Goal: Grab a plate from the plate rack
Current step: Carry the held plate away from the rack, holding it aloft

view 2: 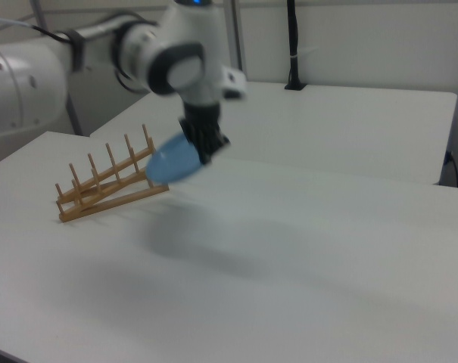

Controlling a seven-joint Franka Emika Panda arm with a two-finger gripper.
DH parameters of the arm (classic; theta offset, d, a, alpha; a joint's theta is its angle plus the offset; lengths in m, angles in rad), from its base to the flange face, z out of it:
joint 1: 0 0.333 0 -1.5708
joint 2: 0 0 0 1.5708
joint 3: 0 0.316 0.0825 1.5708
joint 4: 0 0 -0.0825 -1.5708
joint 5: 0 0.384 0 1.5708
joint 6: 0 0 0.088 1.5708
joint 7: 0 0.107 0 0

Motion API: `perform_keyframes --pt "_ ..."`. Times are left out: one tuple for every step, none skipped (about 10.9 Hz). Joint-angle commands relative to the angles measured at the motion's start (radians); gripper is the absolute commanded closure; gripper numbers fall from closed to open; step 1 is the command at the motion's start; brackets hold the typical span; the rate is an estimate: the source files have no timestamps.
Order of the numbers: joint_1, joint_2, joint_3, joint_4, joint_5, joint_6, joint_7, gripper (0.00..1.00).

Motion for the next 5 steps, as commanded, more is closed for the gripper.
perform_keyframes --pt "-0.07 0.06 -0.042 -0.117 0.029 -0.083 -0.285 0.98" --pt "-0.074 0.078 -0.058 -0.149 -0.009 -0.083 -0.357 0.98" --pt "-0.076 0.1 -0.059 -0.171 -0.073 -0.071 -0.402 0.98" --pt "-0.08 0.127 -0.061 -0.171 -0.1 -0.07 -0.419 0.98" --pt "-0.082 0.146 -0.061 -0.174 -0.118 -0.07 -0.434 0.98"
